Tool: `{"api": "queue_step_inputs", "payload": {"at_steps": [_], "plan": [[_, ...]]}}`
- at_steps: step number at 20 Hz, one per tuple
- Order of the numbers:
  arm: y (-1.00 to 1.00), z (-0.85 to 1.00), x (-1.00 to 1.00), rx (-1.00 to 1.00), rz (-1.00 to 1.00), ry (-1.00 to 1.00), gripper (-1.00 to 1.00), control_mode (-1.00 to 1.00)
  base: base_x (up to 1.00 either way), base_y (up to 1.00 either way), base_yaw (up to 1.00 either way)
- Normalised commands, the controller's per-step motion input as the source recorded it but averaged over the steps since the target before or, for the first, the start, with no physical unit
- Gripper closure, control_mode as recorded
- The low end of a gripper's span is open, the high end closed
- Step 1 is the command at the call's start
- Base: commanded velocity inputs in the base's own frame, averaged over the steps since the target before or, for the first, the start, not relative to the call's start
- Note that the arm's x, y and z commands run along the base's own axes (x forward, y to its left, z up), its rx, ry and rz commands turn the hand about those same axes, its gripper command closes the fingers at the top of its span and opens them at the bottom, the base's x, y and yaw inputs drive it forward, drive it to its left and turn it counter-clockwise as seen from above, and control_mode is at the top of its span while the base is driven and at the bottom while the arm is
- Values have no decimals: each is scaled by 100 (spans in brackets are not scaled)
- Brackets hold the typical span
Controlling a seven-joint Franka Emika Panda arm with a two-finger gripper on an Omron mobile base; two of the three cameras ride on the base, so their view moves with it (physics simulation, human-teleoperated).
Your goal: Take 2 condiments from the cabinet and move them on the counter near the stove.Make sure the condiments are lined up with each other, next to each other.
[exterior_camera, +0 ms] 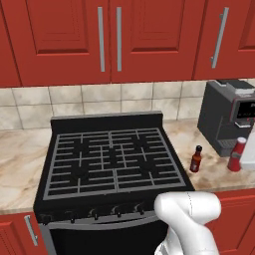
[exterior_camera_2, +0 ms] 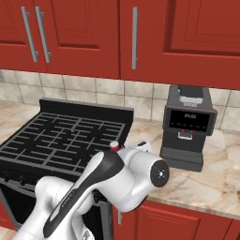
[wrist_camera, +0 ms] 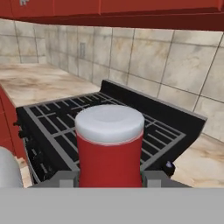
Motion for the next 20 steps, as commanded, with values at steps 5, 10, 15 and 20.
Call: {"api": "queue_step_inputs", "payload": {"at_steps": [5,10,15,20], "plan": [[-16,-26,18,10,0,0,100,-100,0,0,0],[-2,-26,22,12,0,-4,100,-100,0,0,0],[0,-24,16,7,0,-1,100,-100,0,0,0],[0,-12,3,0,0,2,100,-100,0,0,0]]}}
